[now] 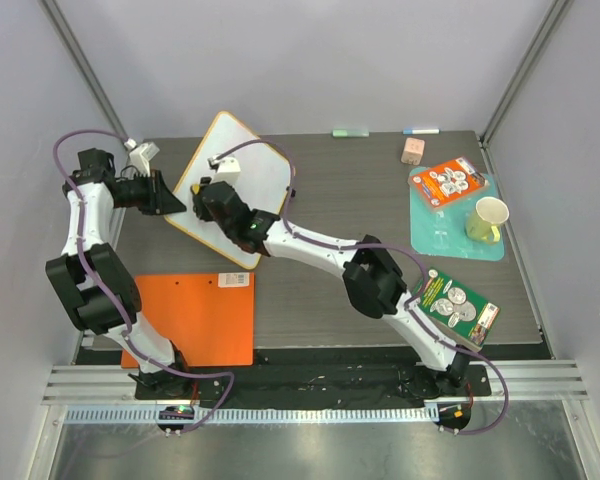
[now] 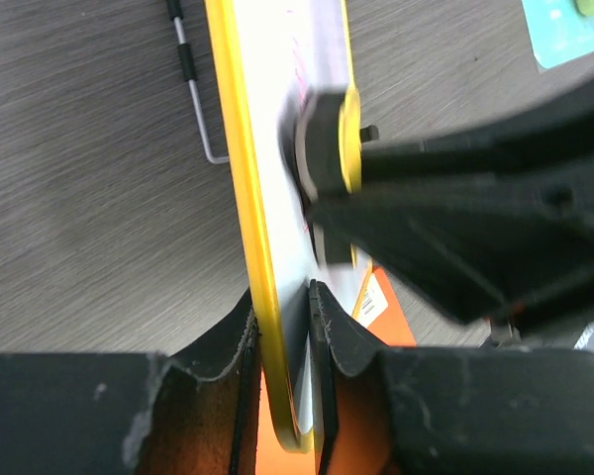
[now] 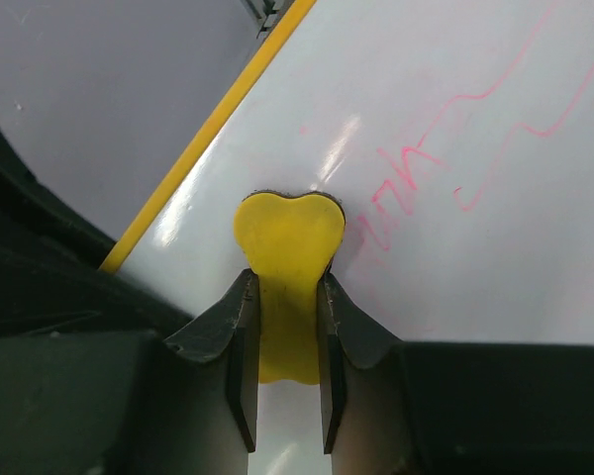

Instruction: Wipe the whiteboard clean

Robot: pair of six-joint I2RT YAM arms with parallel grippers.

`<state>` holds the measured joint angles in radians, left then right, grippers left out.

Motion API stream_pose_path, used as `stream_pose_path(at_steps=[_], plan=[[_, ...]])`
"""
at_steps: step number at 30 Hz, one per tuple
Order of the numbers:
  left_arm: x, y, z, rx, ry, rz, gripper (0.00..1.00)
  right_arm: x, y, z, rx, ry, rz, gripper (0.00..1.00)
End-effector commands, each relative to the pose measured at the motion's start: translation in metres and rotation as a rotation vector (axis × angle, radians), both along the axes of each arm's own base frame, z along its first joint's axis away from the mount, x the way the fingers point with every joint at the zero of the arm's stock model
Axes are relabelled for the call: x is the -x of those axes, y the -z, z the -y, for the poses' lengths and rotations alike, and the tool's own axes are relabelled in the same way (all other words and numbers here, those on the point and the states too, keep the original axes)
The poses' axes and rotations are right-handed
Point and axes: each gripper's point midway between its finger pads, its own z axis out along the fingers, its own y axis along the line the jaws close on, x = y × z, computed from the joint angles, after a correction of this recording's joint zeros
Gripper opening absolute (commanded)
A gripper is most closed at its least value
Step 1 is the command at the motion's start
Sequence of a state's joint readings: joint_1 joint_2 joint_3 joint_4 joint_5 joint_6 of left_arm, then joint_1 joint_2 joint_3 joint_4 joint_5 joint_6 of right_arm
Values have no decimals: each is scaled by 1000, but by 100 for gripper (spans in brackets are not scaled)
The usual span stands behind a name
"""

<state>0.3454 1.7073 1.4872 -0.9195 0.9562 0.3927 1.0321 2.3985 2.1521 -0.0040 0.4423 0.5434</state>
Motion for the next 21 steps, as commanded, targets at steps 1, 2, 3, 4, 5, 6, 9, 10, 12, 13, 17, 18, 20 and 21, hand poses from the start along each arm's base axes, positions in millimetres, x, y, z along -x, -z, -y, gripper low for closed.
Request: stream_pose_path(at_steps=[1, 2, 3, 4, 5, 6, 9, 10, 12, 13, 17, 18, 20, 21], plan=[[-2, -32, 17, 8, 81, 141, 0, 52, 22, -33, 26, -135, -53, 1], [-2, -32, 18, 6, 84, 146, 0, 55, 19, -36, 19, -151, -54, 1], [-2, -32, 18, 8, 80, 141, 0, 54, 20, -37, 20, -153, -55, 1], [-2, -33, 18, 7, 79, 144, 0, 53, 15, -38, 11, -152, -49, 1], [-3, -33, 19, 8, 79, 147, 0, 50, 15, -36, 15, -133, -43, 1], [-3, -34, 19, 10, 78, 147, 0, 47, 16, -34, 24, -117, -37, 1], [-3, -36, 22, 15, 83, 147, 0, 24, 19, -18, 34, -42, -48, 1], [-3, -37, 22, 15, 83, 148, 0, 17, 19, -13, 22, -21, -60, 1], [-2, -39, 23, 15, 85, 153, 0, -8, 22, 6, 20, 36, -74, 1], [-2, -40, 24, 17, 86, 156, 0, -18, 24, 13, 19, 60, -80, 1], [-1, -49, 26, 29, 93, 173, 0, -62, 33, 46, 16, 136, -107, 1], [0, -50, 27, 31, 96, 177, 0, -67, 31, 47, 4, 133, -110, 1], [0, -53, 28, 39, 97, 180, 0, -80, 39, 56, -2, 151, -125, 1], [0, -54, 29, 41, 100, 181, 0, -83, 38, 55, -9, 143, -123, 1]])
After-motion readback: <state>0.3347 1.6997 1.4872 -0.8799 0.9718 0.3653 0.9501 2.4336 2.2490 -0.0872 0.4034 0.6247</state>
